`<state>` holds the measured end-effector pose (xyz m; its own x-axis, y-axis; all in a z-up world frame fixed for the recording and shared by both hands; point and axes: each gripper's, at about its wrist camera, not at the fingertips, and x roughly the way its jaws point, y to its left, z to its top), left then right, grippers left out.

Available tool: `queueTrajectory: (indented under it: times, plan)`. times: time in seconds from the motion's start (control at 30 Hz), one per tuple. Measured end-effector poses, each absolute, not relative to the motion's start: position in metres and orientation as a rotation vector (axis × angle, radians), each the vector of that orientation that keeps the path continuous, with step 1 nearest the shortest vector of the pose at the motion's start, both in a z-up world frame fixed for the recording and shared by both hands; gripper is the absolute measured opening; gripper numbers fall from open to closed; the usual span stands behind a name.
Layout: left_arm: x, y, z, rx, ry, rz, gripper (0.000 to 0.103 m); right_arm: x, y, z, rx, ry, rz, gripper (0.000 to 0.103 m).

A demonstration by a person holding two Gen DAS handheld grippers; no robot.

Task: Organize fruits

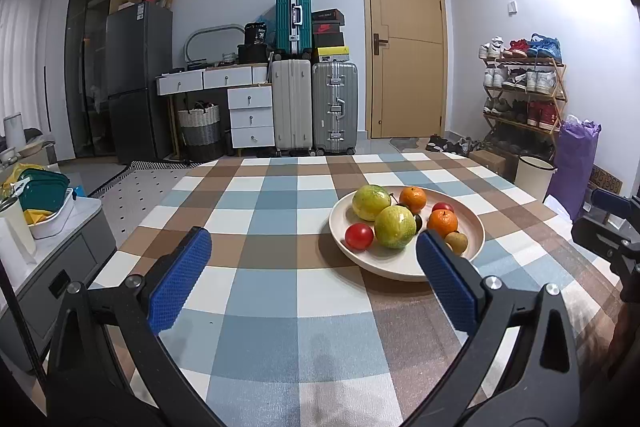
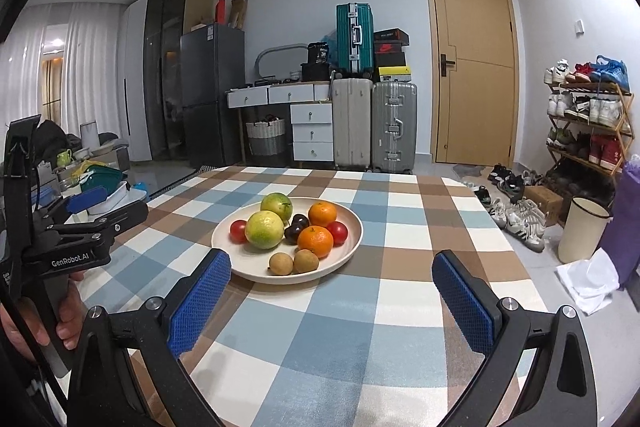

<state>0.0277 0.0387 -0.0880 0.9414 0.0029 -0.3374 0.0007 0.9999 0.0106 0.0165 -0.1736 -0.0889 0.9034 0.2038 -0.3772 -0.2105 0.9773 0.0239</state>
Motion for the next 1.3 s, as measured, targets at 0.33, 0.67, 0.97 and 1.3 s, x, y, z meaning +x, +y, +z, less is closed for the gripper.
queueTrajectory:
  times: [0.33, 0.67, 0.97, 1.3]
  plan:
    - [0.0285, 0.0367, -0.0885, 0.014, 0.355, -0.005, 0.102, 0.0177, -0.1749, -0.0899, -0.007, 0.389, 0.211, 0.103]
    - [0.0273, 0.0364, -0.0887, 0.016, 0.36, -0.007, 0.102, 0.0183, -0.1755, -0.0905, -0.007, 0.393, 0.211, 0.103]
    - [0.0279, 0.0375, -0.0879, 0.016, 0.366, -0.001, 0.102, 0.0182, -0.1759, -0.091, -0.006, 0.394, 0.213, 0.103]
    - [0.0288, 0.0403, -0.0871, 0.012, 0.367, -0.012, 0.102, 0.0182, -0.1755, -0.0913, -0.007, 0.394, 0.214, 0.103]
